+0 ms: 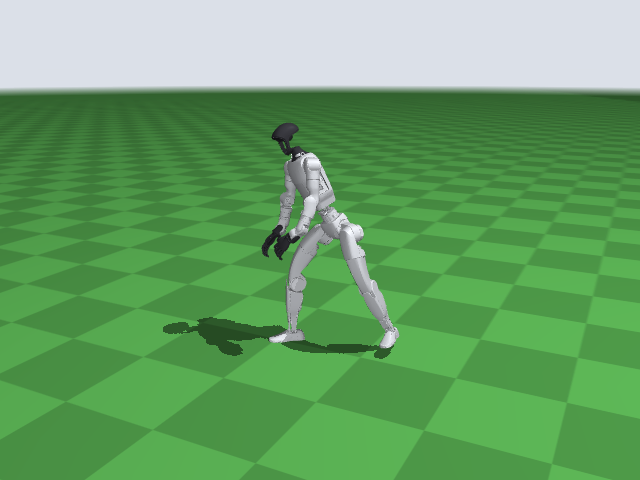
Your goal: Kungfu
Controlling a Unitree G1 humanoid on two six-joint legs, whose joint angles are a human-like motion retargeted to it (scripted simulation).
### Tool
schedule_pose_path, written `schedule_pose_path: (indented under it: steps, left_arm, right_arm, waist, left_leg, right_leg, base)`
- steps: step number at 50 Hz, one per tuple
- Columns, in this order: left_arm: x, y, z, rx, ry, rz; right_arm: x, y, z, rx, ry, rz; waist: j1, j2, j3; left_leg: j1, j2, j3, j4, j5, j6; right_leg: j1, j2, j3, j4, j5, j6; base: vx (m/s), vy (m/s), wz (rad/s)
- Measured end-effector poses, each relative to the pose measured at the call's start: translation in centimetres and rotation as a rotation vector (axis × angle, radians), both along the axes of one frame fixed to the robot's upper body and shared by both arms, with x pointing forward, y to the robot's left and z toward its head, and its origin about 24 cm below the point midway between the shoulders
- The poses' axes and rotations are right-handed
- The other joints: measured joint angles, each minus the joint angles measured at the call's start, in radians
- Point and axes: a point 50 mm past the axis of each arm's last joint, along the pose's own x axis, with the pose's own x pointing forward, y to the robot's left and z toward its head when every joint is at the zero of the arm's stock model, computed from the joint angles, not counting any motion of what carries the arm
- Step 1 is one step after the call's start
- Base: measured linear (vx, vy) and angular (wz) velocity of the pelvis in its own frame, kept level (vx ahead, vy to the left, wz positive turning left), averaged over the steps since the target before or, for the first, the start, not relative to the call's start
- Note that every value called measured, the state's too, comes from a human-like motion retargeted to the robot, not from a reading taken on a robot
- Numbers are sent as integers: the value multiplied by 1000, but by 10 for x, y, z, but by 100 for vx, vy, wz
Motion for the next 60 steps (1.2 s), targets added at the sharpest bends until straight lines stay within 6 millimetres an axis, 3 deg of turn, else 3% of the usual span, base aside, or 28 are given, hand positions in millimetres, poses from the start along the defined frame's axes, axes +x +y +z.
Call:
schedule_pose_path:
  steps: [3,7,10,15,21,29,34,38,42,46,52,56,60]
  left_arm:
    - [22,-16,24,-9,-90,-24]
    - [43,-25,45,94,-196,-52]
    - [56,-33,59,180,-276,-51]
    - [56,-34,58,232,-308,-34]
    - [46,-19,45,293,-300,-36]
    - [19,26,41,536,-299,-42]
    - [-6,48,62,737,-309,-44]
    - [-25,50,83,754,-369,-57]
    - [-38,48,88,732,-401,-76]
    - [-39,52,84,751,-379,-61]
    - [-25,62,77,724,-278,4]
    - [-12,68,83,609,-278,70]
    - [3,75,90,451,-266,158]
  right_arm:
    - [47,18,42,5,-108,172]
    - [76,45,71,-2,-149,336]
    - [88,51,84,47,-169,321]
    - [87,55,82,342,-153,251]
    - [80,69,76,323,-65,391]
    - [56,138,62,577,-34,569]
    - [37,180,74,854,-15,667]
    - [19,199,85,1060,-4,734]
    - [11,200,90,1158,-36,731]
    - [15,191,88,1140,-36,704]
    - [27,181,84,1134,17,662]
    - [37,166,87,1100,-14,615]
    - [44,151,90,1081,-51,560]
  waist:
    - [-35,95,78]
    - [-75,196,96]
    - [-65,224,131]
    - [-49,270,144]
    - [-40,299,157]
    - [33,328,140]
    - [101,343,129]
    - [139,345,119]
    - [161,350,110]
    - [149,363,102]
    - [99,378,74]
    - [59,360,44]
    - [12,329,-1]
  left_leg:
    - [12,20,-20,-24,-8,-28]
    - [-33,55,-42,-39,-3,-69]
    - [-49,59,-45,-53,21,-97]
    - [-87,27,-83,-88,62,-107]
    - [-101,1,-116,-124,108,-107]
    - [-76,-9,-127,-154,107,-107]
    - [-65,2,-131,-143,73,-107]
    - [-70,-3,-134,-118,75,-107]
    - [-53,5,-126,-114,74,-106]
    - [-32,20,-110,-120,62,-94]
    - [5,38,-68,-127,84,-104]
    - [32,11,-50,-136,196,-107]
    - [67,0,-41,-133,406,-107]
  right_leg:
    - [-55,35,4,84,-54,-22]
    - [-140,43,-6,147,-90,-45]
    - [-178,42,-7,180,-110,-57]
    - [-229,27,25,193,-113,-66]
    - [-220,-5,44,185,-127,-47]
    - [-164,-34,19,152,-111,-27]
    - [-115,-56,-35,122,-88,-20]
    - [-73,-92,-102,84,-58,-11]
    - [-30,-104,-176,57,-27,0]
    - [-15,-95,-223,53,10,8]
    - [-30,-80,-279,130,-70,-66]
    - [-77,-57,-205,187,-125,-90]
    - [-97,20,-122,232,-206,-112]
  base:
    - [-14,-17,-54]
    - [1,-22,41]
    - [-6,-15,28]
    - [0,-4,52]
    - [-3,3,46]
    - [9,13,5]
    - [12,18,-10]
    - [9,20,-8]
    - [6,11,-28]
    - [5,7,-39]
    - [11,-13,-45]
    - [11,-35,-38]
    - [20,-59,-61]
